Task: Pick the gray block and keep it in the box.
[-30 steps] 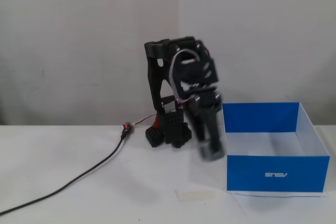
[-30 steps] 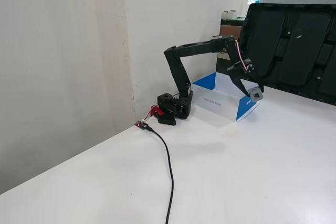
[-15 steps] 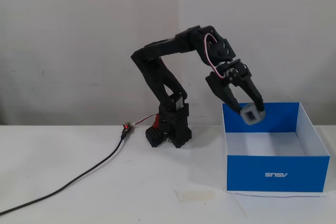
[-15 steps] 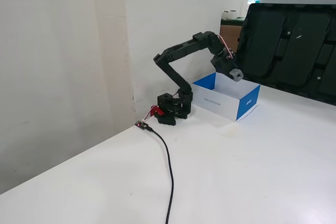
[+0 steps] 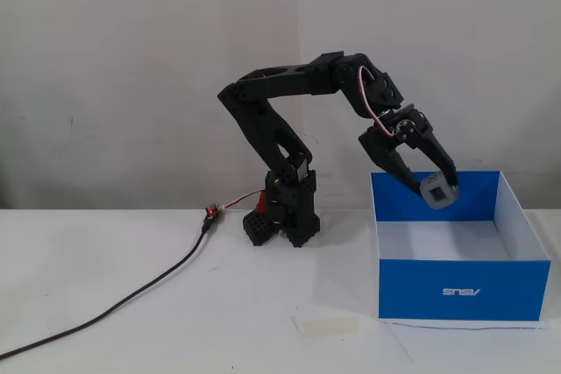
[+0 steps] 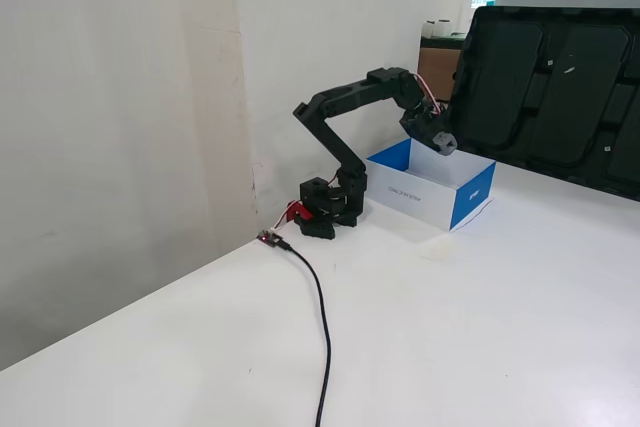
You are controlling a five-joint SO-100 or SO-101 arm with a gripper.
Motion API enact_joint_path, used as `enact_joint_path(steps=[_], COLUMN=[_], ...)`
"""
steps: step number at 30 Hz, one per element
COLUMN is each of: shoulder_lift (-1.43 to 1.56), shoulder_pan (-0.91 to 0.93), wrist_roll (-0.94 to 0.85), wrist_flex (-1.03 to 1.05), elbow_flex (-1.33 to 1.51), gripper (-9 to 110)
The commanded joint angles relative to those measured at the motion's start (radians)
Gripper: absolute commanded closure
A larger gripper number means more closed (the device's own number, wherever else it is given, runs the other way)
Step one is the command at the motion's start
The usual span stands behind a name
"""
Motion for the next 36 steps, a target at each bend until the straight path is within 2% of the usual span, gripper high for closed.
enact_joint_path(steps=[1, 4, 8, 11, 14, 21, 29, 36], shoulder_lift=[0.002, -0.003, -0.014, -0.017, -0.015, 0.014, 0.015, 0.020], shoulder_pan=[-0.044, -0.061, -0.067, -0.069, -0.067, 0.011, 0.301, 0.647], wrist_roll=[0.005, 0.005, -0.005, -0.006, -0.008, -0.041, -0.046, -0.052], wrist_flex=[-0.040, -0.052, -0.057, -0.058, -0.055, 0.020, 0.255, 0.341], elbow_flex=[-0.005, 0.003, 0.009, 0.017, 0.029, 0.011, -0.175, -0.235], gripper=[92, 91, 76, 76, 80, 101, 101, 101])
